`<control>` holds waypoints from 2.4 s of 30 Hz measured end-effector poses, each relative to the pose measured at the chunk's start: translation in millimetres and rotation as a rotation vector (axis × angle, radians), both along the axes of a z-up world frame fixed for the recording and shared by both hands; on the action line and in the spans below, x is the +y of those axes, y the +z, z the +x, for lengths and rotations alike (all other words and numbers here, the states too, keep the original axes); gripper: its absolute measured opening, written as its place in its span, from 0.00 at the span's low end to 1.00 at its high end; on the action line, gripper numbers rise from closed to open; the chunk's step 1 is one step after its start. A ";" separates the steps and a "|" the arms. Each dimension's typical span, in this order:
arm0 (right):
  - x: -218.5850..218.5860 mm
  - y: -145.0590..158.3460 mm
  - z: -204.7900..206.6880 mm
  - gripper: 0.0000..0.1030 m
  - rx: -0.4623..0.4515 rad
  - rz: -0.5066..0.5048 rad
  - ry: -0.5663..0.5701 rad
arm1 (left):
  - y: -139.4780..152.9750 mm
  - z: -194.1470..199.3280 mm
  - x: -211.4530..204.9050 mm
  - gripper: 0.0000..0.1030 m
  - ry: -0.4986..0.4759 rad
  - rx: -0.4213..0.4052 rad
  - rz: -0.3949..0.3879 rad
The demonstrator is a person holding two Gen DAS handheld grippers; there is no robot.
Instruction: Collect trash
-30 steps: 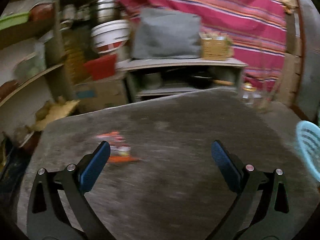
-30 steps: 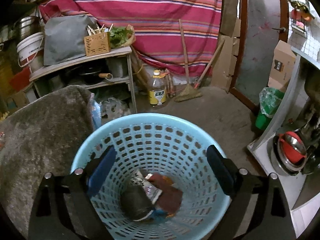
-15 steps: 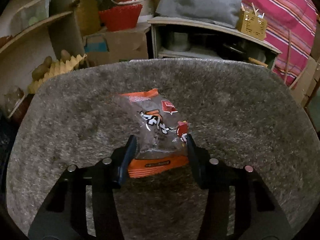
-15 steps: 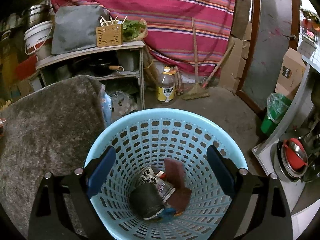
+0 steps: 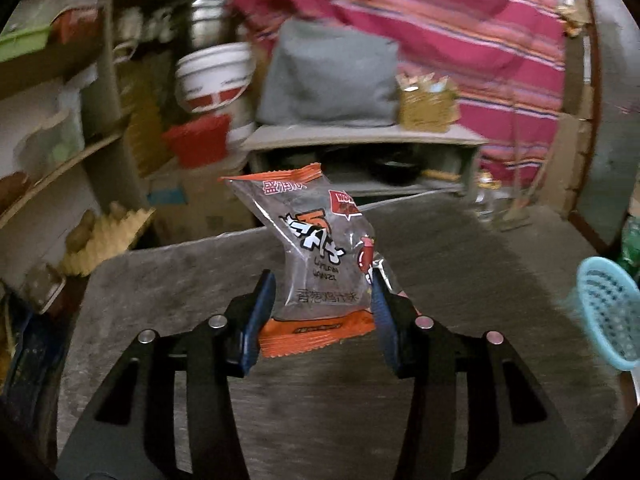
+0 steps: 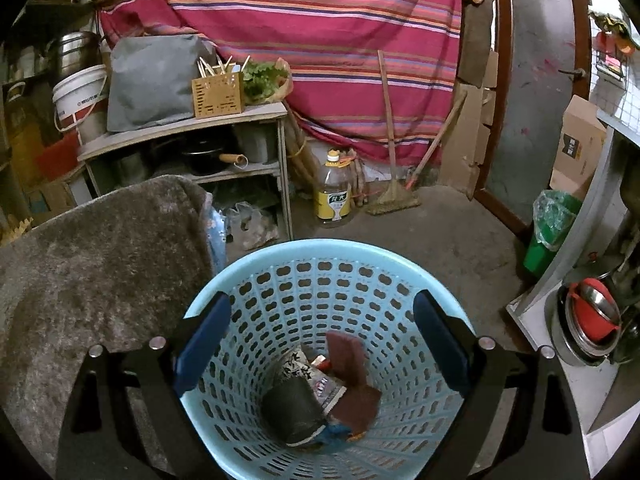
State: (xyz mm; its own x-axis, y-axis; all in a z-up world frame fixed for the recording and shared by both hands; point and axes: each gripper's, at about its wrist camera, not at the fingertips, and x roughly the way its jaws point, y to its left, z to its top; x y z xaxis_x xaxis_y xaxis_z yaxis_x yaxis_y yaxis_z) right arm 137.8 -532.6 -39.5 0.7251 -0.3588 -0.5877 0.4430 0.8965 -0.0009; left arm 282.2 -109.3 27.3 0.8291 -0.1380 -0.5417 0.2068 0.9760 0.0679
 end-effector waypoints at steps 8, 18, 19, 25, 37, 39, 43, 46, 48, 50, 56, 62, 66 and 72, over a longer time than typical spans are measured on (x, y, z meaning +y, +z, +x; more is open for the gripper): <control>-23.6 2.5 -23.0 0.88 0.002 0.007 -0.022 | -9.7 -49.3 -107.5 0.45 -0.195 0.002 -0.030; -48.1 0.3 -55.2 0.96 0.013 -0.015 -0.028 | -56.0 -89.7 -247.9 0.45 -0.442 0.109 -0.067; -50.8 0.1 -56.7 0.96 0.014 -0.012 -0.030 | -58.8 -93.0 -260.9 0.45 -0.460 0.108 -0.061; -61.9 -4.5 -63.3 0.96 0.025 -0.013 -0.046 | -71.3 -103.2 -320.2 0.47 -0.541 0.097 -0.009; -57.9 -4.7 -68.2 0.96 0.009 0.006 -0.052 | -39.4 -106.5 -287.9 0.91 -0.477 0.016 -0.035; -43.8 -4.9 -66.4 0.96 0.007 -0.007 -0.036 | -31.7 -111.5 -268.8 0.95 -0.446 -0.019 -0.034; -10.5 -2.1 -67.2 0.96 -0.017 -0.017 0.010 | -15.8 -128.8 -211.2 0.95 -0.366 -0.082 -0.055; 20.5 -0.5 -72.4 0.96 -0.047 -0.011 0.039 | -13.9 -145.4 -164.2 0.95 -0.268 -0.120 -0.053; 44.4 0.7 -76.7 0.96 -0.064 -0.011 0.067 | -15.5 -157.5 -132.2 0.95 -0.222 -0.125 -0.064; 72.7 1.2 -83.2 0.96 -0.085 -0.010 0.100 | -17.4 -168.6 -107.0 0.95 -0.184 -0.125 -0.065; 156.1 -10.2 -101.1 0.96 -0.089 -0.024 0.197 | -32.8 -207.5 -43.1 0.95 -0.118 -0.119 -0.002; 209.3 -13.6 -124.2 0.96 -0.106 -0.002 0.284 | -44.4 -236.9 -0.2 0.95 -0.074 -0.123 0.021; 232.1 -15.1 -140.1 0.96 -0.126 -0.023 0.295 | -53.2 -247.5 27.1 0.95 -0.010 -0.105 -0.016; 243.1 -16.6 -150.4 0.96 -0.151 -0.002 0.299 | -65.7 -261.0 51.1 0.95 0.058 -0.099 -0.036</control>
